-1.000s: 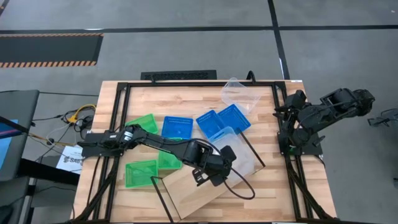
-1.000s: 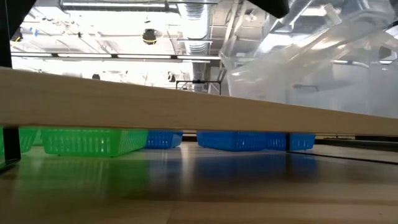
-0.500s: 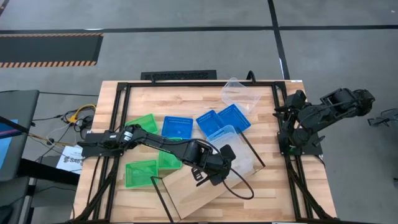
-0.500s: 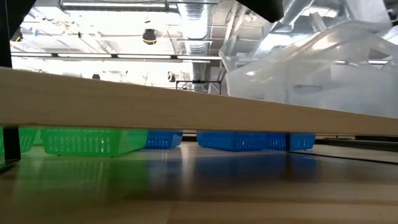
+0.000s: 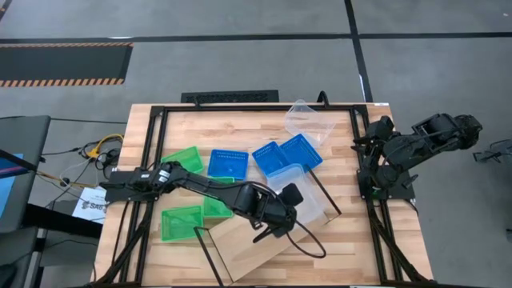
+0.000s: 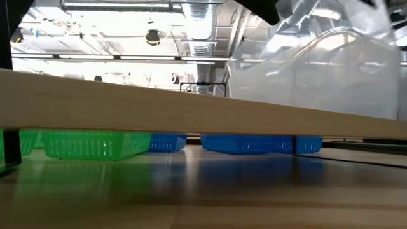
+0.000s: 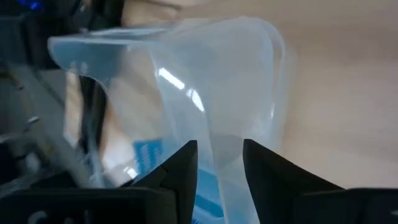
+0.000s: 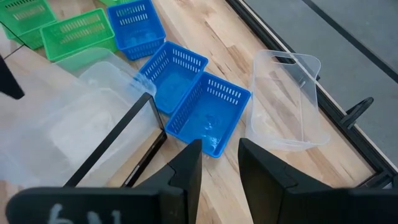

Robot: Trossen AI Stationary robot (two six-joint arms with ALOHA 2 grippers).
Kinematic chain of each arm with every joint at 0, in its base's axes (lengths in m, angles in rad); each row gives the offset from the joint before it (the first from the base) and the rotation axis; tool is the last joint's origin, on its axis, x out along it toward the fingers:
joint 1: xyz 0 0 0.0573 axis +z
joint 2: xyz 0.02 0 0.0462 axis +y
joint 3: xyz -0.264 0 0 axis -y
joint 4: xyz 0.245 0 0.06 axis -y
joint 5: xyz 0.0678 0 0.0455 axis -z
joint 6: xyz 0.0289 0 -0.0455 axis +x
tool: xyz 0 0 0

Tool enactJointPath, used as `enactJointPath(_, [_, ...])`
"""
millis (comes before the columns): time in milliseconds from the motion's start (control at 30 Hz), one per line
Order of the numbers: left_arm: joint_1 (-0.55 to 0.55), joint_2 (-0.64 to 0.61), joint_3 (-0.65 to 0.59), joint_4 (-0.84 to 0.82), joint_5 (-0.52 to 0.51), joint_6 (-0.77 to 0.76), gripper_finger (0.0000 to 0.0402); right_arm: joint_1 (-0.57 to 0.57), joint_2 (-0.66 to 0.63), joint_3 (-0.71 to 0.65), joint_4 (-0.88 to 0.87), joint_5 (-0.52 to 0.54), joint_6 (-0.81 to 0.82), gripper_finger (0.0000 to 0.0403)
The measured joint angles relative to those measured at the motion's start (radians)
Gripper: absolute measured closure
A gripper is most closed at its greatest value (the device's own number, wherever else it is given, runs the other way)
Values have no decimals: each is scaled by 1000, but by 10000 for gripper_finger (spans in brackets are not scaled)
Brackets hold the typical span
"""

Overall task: Stack baskets on shelf by color
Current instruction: Stack the left transparent bin on top of the other transparent bin on the shelf

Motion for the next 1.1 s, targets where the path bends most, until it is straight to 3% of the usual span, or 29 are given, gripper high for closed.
enactJointPath(267, [-35, -61, 2, 24, -7, -105, 299, 0, 0, 0, 4, 0, 0, 276])
enactJointPath(400, [-22, -99, 0, 97, 34, -356, 313, 0, 0, 0, 64, -1, 38, 276])
enactJointPath(567, [7, -185, 0, 155, 27, -664, 331, 22, 35, -9, 307, -15, -12, 276])
enactJointPath(667, [5, -258, -1, 207, -40, -767, 343, 70, 96, -23, 464, -39, -73, 276])
enactJointPath(800, [-40, -374, 1, 258, -222, -869, 362, 171, 240, -41, 566, -23, -94, 276])
enactJointPath(933, [-78, -442, -1, 289, -374, -937, 382, 298, 404, -53, 570, 110, -27, 276])
enactJointPath(1100, [-112, -470, -2, 291, -435, -984, 399, 436, 577, -52, 564, 310, 120, 276])
